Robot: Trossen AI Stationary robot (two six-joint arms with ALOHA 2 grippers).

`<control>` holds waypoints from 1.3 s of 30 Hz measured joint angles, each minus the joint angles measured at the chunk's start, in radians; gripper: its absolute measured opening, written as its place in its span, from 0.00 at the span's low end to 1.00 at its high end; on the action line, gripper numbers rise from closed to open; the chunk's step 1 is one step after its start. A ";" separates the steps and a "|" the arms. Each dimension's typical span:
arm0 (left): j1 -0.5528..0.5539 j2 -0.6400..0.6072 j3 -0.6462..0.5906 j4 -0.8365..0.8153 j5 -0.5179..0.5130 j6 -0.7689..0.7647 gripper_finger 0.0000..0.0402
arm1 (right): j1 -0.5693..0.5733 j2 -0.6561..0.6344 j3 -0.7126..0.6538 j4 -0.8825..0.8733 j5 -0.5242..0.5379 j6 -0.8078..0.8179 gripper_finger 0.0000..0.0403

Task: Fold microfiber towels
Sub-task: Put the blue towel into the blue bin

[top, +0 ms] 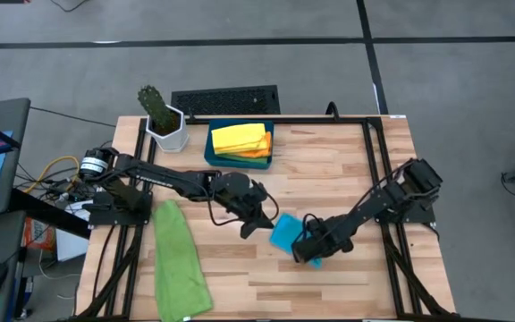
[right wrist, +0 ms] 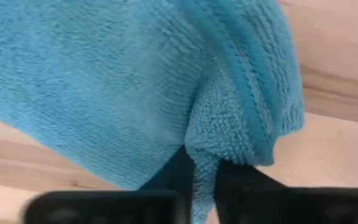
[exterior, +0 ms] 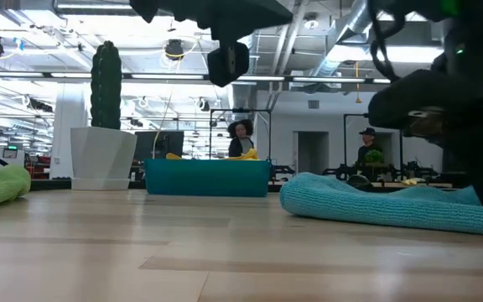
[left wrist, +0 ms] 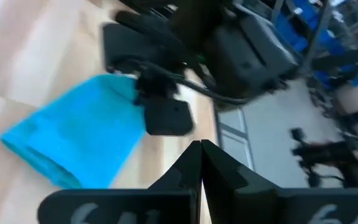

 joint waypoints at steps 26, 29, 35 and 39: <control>0.006 -0.637 0.001 -0.373 -0.247 0.023 0.00 | -0.464 -0.129 0.403 -0.265 0.077 -0.949 0.06; 0.006 -0.679 0.001 -0.391 -0.339 0.025 0.00 | -0.506 -0.126 0.503 -0.311 0.072 -1.062 0.06; 0.006 -0.711 0.002 -0.387 -0.417 0.014 0.00 | -0.623 -0.117 0.695 -0.304 0.063 -1.240 0.06; 0.006 -0.719 0.001 -0.422 -0.471 0.013 0.00 | -0.737 -0.109 0.785 -0.268 0.012 -1.326 0.06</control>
